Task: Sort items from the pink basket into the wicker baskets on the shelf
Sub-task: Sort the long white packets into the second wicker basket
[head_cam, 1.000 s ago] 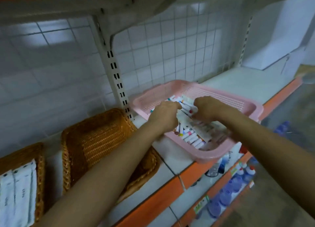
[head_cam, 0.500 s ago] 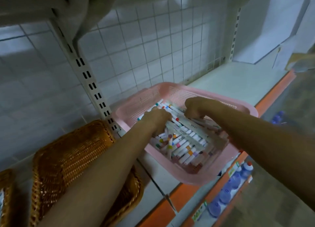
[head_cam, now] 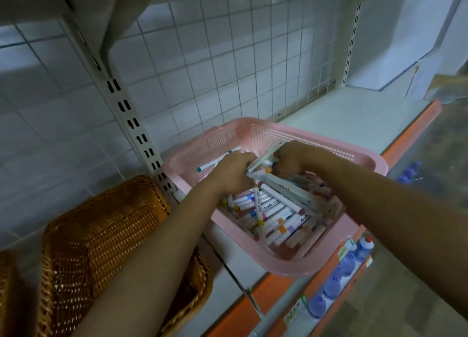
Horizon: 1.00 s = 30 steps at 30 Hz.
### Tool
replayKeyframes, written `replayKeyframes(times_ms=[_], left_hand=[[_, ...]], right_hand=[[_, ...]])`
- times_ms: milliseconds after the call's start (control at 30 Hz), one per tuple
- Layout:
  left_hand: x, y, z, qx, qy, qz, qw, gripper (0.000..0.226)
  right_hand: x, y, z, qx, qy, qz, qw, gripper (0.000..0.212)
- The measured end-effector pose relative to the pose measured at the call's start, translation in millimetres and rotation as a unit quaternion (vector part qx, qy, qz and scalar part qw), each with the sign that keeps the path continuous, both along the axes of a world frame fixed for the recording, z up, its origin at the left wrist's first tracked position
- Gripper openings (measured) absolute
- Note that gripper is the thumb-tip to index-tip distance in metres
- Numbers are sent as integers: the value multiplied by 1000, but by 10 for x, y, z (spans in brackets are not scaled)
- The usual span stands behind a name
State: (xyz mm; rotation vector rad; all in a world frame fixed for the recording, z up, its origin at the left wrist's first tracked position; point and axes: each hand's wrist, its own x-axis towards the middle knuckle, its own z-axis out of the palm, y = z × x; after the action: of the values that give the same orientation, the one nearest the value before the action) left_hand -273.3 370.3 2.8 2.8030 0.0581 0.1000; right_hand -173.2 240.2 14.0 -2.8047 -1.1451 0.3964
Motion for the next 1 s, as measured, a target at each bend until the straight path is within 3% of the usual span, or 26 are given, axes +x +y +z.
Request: replayKeyframes(times_ms=[100,233,400,467,567,833,900,1000], left_hand=[[-33,-19,72,-131,2,53,990,24],[-36,-38,131,-287,12,132,949,26],[-18,-9,137,-467,-9,133,874,18],[-12,10,139,-480,-33,152,863,11],[-29,12,149,-440,-66,142,884,24],[-58,-2,183,-412,-143,150,887,34],[-37,-15,189,-446,-128,152,873,32],[-20,-16,217,-528,-130,182,820,28]], right_hand=[[47,-10,39,78,-4,-39,996,21],[-29,-69,154,173,15,-33,984,40],[-119,-91,210,250,121,-14,961,25],[-133,-89,221,271,138,-17,953,28],[-152,-80,210,304,174,-3,937,32],[-188,-66,233,371,197,28,907,36],[-219,-65,246,377,209,35,901,42],[-228,-75,248,390,243,25,888,40]])
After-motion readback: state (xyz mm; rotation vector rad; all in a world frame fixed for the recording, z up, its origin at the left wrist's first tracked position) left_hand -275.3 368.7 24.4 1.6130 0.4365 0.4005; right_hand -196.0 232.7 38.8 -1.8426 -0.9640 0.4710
